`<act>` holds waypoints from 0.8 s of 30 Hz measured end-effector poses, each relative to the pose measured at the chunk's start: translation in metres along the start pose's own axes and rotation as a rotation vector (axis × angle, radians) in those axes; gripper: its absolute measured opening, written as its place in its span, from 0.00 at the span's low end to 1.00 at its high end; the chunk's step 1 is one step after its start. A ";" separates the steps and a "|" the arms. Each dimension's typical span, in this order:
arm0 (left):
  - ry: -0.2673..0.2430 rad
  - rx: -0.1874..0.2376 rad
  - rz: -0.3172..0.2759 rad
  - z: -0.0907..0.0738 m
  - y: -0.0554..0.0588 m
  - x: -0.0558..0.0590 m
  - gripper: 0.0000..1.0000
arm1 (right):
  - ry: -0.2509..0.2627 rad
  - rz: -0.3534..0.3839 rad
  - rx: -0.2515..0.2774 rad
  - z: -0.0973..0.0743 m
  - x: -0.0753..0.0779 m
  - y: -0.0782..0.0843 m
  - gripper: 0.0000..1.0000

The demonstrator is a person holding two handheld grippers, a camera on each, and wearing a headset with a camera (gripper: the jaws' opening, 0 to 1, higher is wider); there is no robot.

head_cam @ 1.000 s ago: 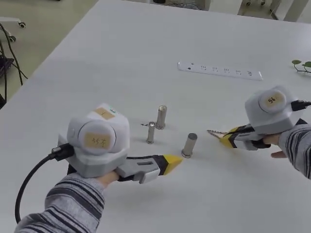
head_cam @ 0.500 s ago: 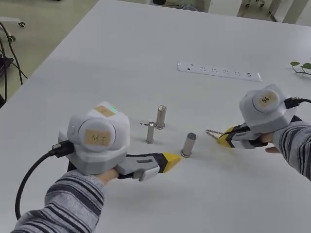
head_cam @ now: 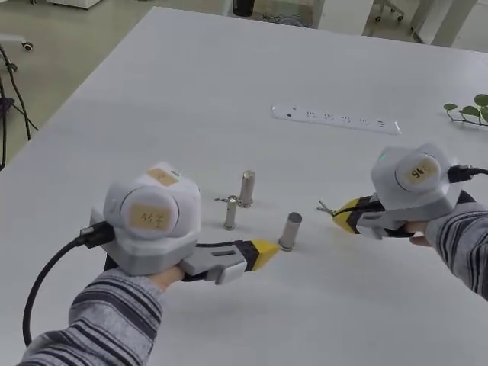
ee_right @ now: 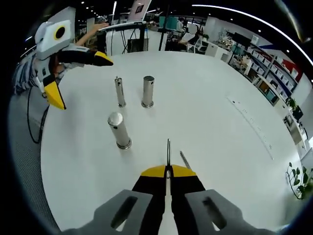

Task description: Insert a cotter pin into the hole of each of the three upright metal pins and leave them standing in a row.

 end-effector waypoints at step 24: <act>0.088 0.031 -0.036 0.000 -0.003 0.003 0.56 | -0.055 -0.094 0.205 -0.046 -0.044 -0.038 0.00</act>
Point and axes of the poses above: the centre of the closed fingertips' face, and the gripper's own axes: z roughly forward along the fingers, x roughly to its right, y roughly out of its underside, the point moved 8 cm from there along -z, roughly backward along the fingers, and after that the axes turned 10 degrees about -x, right-handed, at the moved point
